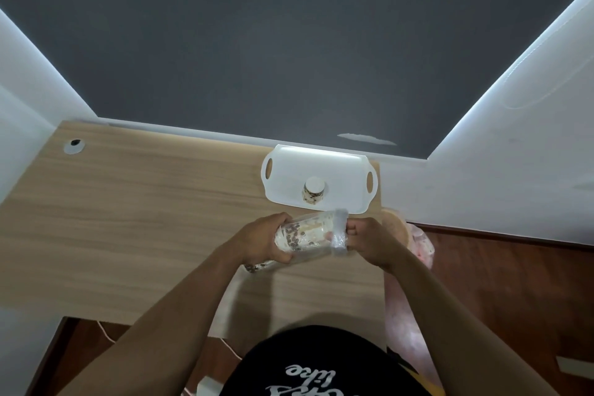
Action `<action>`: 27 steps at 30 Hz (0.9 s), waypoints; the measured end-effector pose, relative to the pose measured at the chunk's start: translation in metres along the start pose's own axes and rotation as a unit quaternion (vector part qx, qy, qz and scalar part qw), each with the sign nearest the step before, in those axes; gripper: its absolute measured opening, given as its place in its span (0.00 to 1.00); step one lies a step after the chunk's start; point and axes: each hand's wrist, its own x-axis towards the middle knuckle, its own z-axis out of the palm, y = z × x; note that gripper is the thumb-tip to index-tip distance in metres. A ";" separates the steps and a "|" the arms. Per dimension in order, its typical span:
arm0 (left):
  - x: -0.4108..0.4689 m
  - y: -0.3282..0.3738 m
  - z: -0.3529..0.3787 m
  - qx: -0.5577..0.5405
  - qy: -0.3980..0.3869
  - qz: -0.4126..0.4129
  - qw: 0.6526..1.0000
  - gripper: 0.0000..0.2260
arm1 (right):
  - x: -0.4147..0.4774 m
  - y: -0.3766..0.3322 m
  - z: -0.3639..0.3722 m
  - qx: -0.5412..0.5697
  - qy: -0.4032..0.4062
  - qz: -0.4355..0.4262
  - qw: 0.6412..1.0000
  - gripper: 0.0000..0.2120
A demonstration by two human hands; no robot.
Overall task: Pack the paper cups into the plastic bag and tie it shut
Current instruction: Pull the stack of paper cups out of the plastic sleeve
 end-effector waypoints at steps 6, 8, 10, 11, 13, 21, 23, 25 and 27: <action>0.000 -0.006 0.006 0.125 0.015 0.001 0.992 0.39 | 0.004 0.005 -0.002 0.019 -0.013 0.018 1.000 0.08; 0.001 -0.008 0.006 0.132 0.017 -0.021 0.991 0.44 | 0.008 0.011 -0.002 0.026 -0.023 0.006 0.999 0.09; 0.001 -0.011 0.005 0.144 0.019 -0.042 0.989 0.45 | 0.008 0.011 -0.002 0.067 -0.027 0.019 0.997 0.09; 0.000 -0.013 0.003 0.150 0.019 -0.058 0.987 0.44 | 0.007 0.010 -0.002 0.107 -0.025 0.035 0.993 0.09; -0.007 -0.019 -0.003 0.130 0.022 -0.111 0.985 0.46 | 0.007 0.008 -0.008 0.172 -0.011 0.051 0.984 0.09; -0.010 -0.065 -0.001 -0.054 0.085 -0.253 0.962 0.39 | 0.013 0.015 -0.039 0.217 0.058 0.060 0.973 0.14; -0.008 -0.058 0.002 -0.127 0.108 -0.261 0.951 0.31 | 0.014 0.009 -0.034 0.222 0.057 0.053 0.972 0.15; -0.003 -0.044 0.004 -0.174 0.119 -0.233 0.949 0.25 | 0.015 0.003 -0.025 0.234 0.043 0.050 0.970 0.14; 0.003 -0.027 0.004 -0.207 0.121 -0.202 0.950 0.22 | 0.017 -0.003 -0.015 0.236 0.012 0.048 0.970 0.11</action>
